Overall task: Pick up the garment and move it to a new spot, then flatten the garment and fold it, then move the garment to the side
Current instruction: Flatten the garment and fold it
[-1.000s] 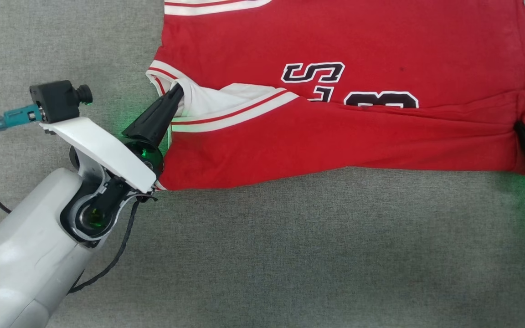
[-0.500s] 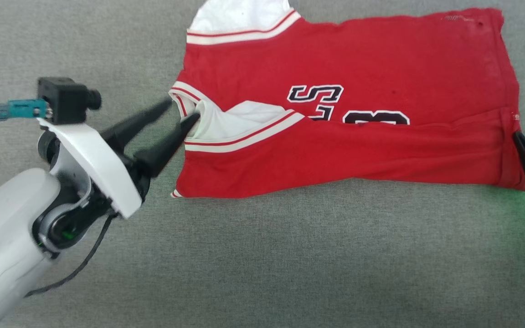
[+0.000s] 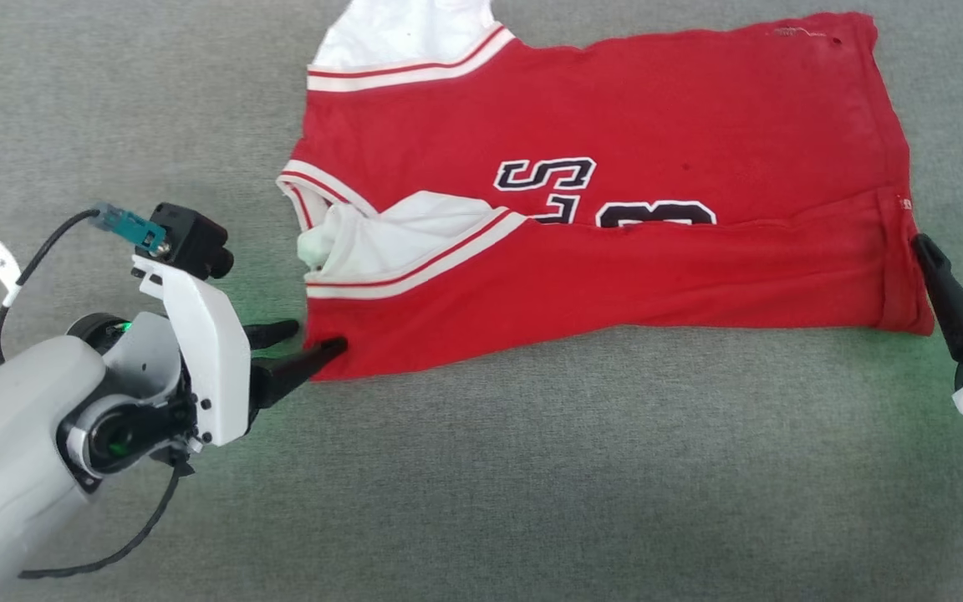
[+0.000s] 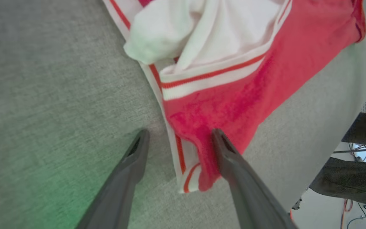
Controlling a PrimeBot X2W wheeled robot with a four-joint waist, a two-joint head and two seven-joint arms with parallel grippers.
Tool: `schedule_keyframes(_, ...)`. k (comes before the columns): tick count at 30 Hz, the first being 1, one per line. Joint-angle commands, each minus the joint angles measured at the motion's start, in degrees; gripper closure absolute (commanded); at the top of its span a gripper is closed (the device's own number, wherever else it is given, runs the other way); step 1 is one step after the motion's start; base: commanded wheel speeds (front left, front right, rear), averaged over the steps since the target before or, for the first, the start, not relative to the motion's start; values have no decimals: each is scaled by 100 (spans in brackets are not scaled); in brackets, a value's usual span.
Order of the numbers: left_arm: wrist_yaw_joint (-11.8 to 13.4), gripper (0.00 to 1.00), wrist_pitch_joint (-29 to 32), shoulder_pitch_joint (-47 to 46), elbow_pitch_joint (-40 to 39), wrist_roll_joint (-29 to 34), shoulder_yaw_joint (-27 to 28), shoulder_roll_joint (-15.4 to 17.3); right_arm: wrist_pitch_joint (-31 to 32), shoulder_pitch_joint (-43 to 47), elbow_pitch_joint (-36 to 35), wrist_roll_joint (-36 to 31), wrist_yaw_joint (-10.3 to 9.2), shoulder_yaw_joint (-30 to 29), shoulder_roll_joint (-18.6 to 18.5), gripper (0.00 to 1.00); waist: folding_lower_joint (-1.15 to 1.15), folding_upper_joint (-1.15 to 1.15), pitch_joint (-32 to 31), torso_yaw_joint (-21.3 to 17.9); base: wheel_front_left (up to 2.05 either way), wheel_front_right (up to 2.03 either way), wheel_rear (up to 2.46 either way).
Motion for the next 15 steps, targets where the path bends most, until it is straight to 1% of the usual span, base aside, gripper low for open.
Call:
schedule_keyframes(1,14,0,227,-12,81,-64,-130,-44,-3,21,-13,-1,0,0,20,0,0,0,69,-75,0,0,0)
schedule_keyframes(4,-35,0,371,27,159,-194,-150,-125,-8,10,-31,11,0,-11,24,0,0,0,121,-125,0,0,0)
schedule_keyframes(5,-60,5,438,19,201,-234,-154,-167,-6,7,-39,6,0,-6,26,0,0,0,142,-147,0,0,0)
schedule_keyframes(6,-92,42,526,24,229,-279,-183,-205,9,12,-42,0,0,4,25,0,0,0,159,-165,0,0,0)
schedule_keyframes(7,-119,58,600,36,248,-325,-212,-246,21,15,-43,-13,0,16,15,0,0,0,175,-179,0,0,0)
schedule_keyframes(8,-160,81,648,43,247,-360,-230,-289,49,22,-48,-30,0,28,-7,0,0,0,189,-189,0,0,0)
schedule_keyframes(9,-200,100,688,58,242,-420,-228,-329,73,30,-57,-50,0,45,-40,0,0,0,200,-198,0,0,0)
schedule_keyframes(12,-274,100,713,88,206,-543,-176,-345,219,63,-96,-170,0,143,-213,0,0,0,218,-208,0,0,0)
schedule_keyframes(15,-303,100,664,52,213,-518,-136,-300,606,125,-175,-344,0,396,-529,0,0,0,240,-190,0,0,0)
